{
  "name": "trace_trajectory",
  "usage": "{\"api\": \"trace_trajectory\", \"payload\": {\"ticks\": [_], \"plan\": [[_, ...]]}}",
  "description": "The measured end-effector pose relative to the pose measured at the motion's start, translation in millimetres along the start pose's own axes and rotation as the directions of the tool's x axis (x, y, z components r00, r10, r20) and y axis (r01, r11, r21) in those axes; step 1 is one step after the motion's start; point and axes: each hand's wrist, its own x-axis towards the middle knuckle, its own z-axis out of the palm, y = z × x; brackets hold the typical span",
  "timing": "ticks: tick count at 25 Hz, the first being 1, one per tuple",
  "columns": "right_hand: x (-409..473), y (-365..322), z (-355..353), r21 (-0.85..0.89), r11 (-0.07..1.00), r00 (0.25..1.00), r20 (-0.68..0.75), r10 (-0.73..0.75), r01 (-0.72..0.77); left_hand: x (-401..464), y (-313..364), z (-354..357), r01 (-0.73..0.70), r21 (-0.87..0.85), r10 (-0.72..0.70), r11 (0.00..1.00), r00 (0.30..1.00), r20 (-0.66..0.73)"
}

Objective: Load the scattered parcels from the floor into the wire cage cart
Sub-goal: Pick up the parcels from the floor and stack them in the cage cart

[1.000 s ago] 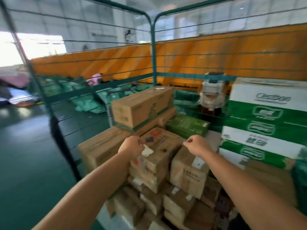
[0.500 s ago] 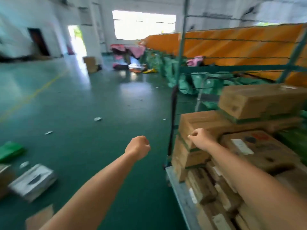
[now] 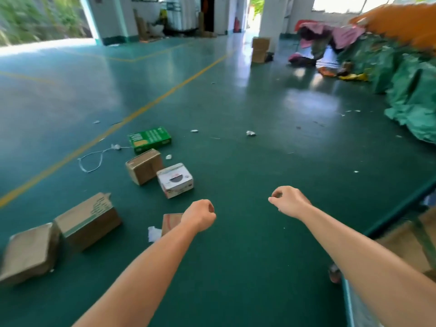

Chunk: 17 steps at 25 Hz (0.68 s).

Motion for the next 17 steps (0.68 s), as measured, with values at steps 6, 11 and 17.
{"api": "trace_trajectory", "payload": {"ticks": [6,11,17], "plan": [[82.2,-72.1,49.1,0.001,0.987,0.979,0.133,-0.157,0.159,31.7,-67.7,-22.9,0.253,-0.017,-0.253,0.967,0.967,0.01],[150.1,-149.4,84.0,0.095,0.939,0.891,0.299,-0.342,0.329,54.0,-99.7,-52.8,0.442,-0.026,-0.443,0.897,0.895,-0.06],[194.0,-245.5,128.2,0.099,0.846,0.735,0.448,-0.508,0.525,66.4,-156.2,-87.5,0.61,-0.098,-0.617,0.787,0.782,-0.09]]}}
